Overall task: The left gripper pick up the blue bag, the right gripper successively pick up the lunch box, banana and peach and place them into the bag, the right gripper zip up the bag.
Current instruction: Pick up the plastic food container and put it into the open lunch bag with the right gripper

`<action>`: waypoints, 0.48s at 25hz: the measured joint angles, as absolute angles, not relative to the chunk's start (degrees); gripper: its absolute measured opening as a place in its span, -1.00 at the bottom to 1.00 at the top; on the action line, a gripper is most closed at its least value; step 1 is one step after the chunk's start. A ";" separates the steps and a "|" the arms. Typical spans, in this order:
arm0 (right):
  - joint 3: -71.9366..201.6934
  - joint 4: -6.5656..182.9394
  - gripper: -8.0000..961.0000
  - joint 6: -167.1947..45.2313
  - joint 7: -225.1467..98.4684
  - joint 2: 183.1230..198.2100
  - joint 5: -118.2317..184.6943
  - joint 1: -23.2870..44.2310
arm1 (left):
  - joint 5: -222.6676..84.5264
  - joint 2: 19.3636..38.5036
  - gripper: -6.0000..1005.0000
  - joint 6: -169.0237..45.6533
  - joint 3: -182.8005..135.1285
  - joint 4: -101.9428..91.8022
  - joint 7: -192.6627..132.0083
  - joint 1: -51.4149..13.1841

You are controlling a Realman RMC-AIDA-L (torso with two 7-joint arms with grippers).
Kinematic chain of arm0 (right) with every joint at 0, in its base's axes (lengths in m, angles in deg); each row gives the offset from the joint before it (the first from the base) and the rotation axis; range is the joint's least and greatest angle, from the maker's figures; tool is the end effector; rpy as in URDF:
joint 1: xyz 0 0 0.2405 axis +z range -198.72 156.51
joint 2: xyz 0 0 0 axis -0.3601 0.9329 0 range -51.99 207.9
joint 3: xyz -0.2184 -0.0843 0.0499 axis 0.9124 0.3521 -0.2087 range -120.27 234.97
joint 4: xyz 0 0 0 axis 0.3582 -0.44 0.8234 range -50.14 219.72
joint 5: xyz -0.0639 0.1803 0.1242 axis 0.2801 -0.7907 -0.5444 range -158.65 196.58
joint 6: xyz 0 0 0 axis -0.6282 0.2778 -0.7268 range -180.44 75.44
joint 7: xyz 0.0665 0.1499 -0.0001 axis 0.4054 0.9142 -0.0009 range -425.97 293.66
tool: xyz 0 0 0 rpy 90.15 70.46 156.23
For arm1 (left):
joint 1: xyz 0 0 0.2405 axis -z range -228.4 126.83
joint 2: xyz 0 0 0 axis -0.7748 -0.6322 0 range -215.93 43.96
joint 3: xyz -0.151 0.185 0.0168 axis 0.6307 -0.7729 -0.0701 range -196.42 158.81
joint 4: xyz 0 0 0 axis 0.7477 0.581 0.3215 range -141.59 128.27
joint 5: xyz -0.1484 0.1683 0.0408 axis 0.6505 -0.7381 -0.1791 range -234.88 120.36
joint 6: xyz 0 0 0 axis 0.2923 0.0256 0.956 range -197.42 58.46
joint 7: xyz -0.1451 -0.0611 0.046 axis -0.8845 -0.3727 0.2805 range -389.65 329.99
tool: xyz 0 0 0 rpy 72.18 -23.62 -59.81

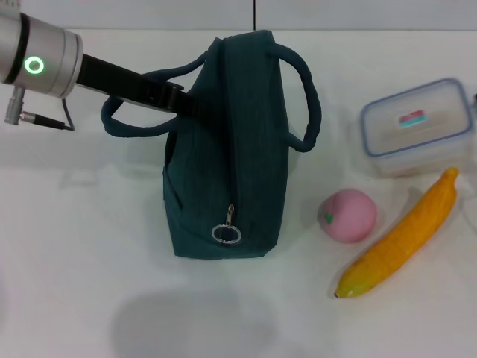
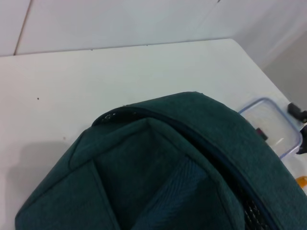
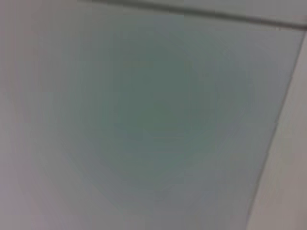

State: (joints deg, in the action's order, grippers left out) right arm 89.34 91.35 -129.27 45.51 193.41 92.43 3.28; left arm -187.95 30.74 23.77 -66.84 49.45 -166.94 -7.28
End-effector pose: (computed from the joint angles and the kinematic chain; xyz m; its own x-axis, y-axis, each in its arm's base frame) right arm 0.3328 0.3373 0.0112 -0.5071 -0.4329 -0.7453 -0.7981 -0.0905 0.5956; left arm -0.1685 0.3994 0.0286 0.5912 0.7790 0.2089 0.8023 -0.5944 -0.0543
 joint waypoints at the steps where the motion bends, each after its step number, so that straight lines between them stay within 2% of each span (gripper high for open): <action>1: 89.34 91.34 -0.79 -129.52 45.52 193.45 91.52 3.03 | -187.95 30.74 -0.89 23.77 -66.84 49.47 -166.94 -7.28; 12: 89.35 91.35 -0.79 -132.70 45.56 193.53 86.66 3.02 | -187.95 30.73 -0.89 23.70 -66.88 49.50 -166.94 -7.28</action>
